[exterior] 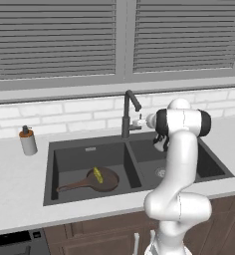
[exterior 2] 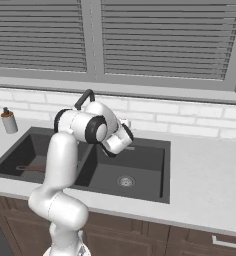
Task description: Pick the pan and sponge and place them into the sink. Then turn on the water.
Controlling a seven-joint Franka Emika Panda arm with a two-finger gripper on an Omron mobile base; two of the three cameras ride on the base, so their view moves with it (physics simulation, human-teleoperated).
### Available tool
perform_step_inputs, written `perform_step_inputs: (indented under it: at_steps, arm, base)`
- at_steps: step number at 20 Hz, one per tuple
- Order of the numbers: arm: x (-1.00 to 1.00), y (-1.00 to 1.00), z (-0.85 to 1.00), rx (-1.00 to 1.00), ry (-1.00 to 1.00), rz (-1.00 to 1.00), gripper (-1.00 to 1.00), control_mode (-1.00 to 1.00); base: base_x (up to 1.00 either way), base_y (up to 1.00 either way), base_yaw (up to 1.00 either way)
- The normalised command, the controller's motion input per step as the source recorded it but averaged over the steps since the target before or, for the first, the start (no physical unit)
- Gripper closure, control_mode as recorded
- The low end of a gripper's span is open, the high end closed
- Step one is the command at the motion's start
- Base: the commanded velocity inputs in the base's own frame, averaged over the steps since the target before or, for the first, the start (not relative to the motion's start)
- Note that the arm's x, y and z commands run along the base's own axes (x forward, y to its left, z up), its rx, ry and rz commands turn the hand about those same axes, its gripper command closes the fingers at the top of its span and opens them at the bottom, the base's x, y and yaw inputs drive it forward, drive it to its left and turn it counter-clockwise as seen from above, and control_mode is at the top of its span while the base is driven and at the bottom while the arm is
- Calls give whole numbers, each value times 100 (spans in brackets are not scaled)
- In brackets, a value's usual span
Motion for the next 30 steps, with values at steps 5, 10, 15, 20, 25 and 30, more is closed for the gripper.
perform_step_inputs:
  at_steps: [5,10,15,20,25,30]
  arm:
    - [0,-94,-2,2,-3,-6,-100,-100]
    - [0,-100,-10,1,-1,-8,-100,-100]
    - [0,-100,-8,3,0,-6,-100,-100]
    - [5,-100,-19,11,0,-1,-100,-100]
    - [19,-100,-37,25,0,12,-100,-100]
    - [20,-100,-35,26,0,15,-100,-100]
  base:
    - [0,0,0]
    - [0,0,0]
    - [0,0,0]
    - [0,0,0]
    - [0,0,0]
    - [0,0,0]
